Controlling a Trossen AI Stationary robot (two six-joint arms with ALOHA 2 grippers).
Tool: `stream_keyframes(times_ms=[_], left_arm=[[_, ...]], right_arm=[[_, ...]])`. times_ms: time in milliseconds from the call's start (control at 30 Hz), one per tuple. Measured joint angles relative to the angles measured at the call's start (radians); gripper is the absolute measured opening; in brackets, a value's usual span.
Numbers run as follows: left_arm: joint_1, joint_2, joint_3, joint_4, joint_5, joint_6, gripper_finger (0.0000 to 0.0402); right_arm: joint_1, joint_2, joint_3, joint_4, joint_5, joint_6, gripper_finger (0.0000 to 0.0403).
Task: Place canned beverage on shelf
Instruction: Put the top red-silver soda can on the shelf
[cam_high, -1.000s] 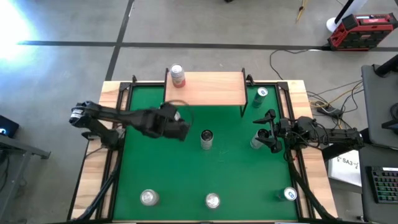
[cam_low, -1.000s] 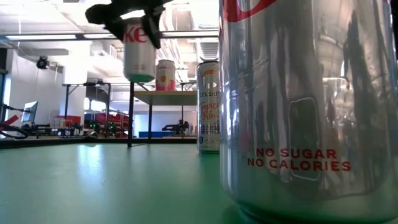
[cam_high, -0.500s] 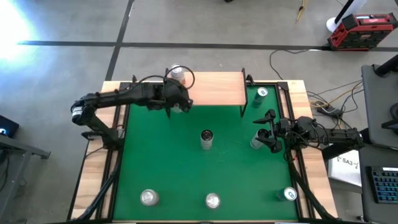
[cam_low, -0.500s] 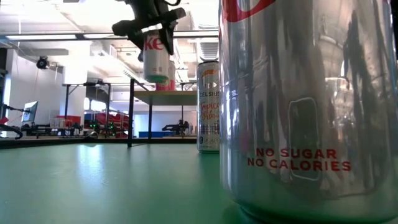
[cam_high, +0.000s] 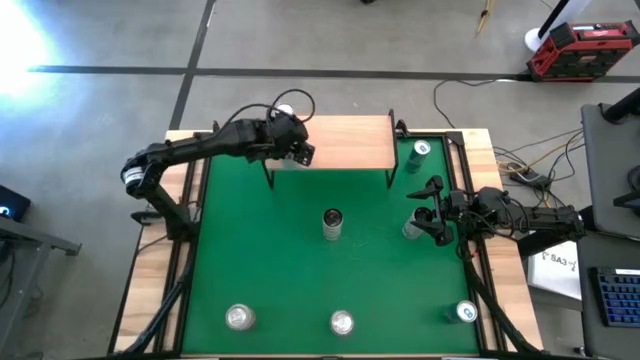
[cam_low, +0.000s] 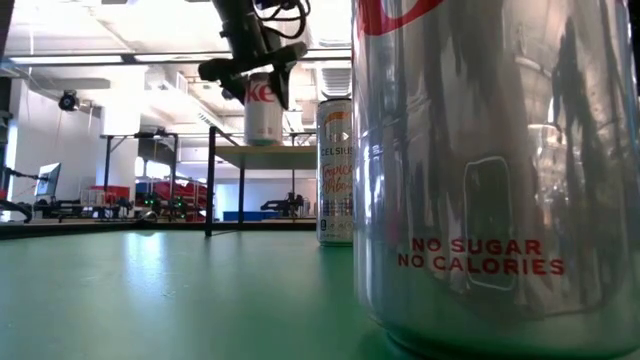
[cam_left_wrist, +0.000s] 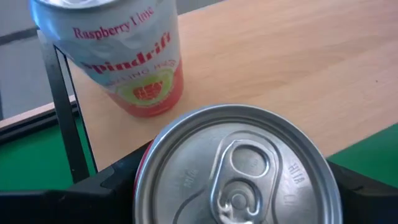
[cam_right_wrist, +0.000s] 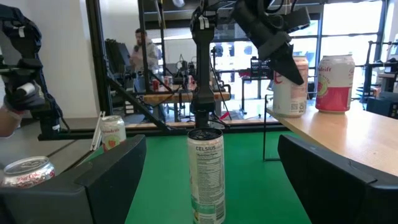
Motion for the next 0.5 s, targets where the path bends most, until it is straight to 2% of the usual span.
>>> stream_keyframes(times_ms=[367, 500], left_arm=[[0.016, 0.005, 0.0, 0.038, 0.02, 0.012, 0.0284], [0.016, 0.006, 0.002, 0.045, 0.018, 0.013, 0.0301]], right_arm=[[0.0, 0.0, 0.0, 0.0, 0.0, 0.0, 0.0357], [0.0, 0.0, 0.0, 0.0, 0.0, 0.0, 0.0357]])
